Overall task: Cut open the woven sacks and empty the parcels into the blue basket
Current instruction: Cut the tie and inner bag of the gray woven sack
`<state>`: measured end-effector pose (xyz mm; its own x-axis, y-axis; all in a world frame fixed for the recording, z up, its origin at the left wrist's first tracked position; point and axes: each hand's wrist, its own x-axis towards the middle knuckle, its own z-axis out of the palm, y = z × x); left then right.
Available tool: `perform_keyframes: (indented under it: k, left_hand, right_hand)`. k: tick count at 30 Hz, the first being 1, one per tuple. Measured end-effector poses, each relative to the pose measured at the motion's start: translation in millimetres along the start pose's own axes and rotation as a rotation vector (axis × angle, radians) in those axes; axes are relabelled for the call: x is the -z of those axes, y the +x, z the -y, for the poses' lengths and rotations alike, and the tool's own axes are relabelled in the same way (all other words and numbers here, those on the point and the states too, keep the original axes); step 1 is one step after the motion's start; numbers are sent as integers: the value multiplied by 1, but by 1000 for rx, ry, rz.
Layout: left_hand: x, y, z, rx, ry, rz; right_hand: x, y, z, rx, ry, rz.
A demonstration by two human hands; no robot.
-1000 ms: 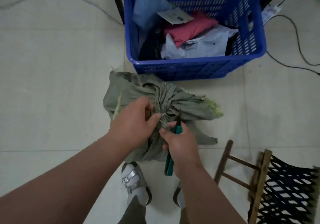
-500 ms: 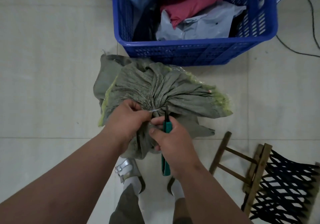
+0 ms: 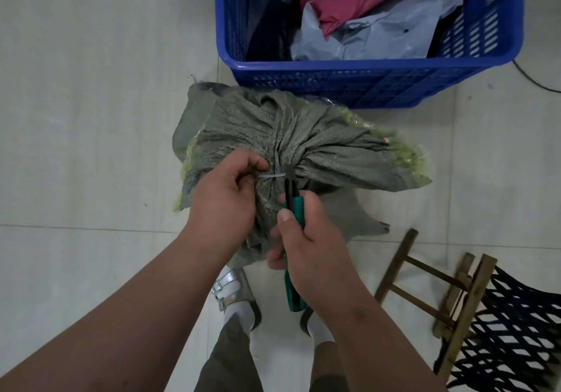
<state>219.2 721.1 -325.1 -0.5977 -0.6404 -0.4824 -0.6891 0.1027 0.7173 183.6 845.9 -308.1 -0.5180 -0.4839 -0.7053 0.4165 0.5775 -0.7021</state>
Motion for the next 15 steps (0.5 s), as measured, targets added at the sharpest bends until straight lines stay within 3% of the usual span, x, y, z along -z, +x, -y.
perform_keyframes:
  k: [10,12,15]
  left_hand:
    - [12,2,6,119,92,6]
    - [13,3,9,116,122,23]
    - [14,1,10,73,140,18]
  right_hand:
    - [-13,12,-1,-149,-24,45]
    - [-13,10,-1,-139,5,66]
    - [-18,8,-7,-30,-152,18]
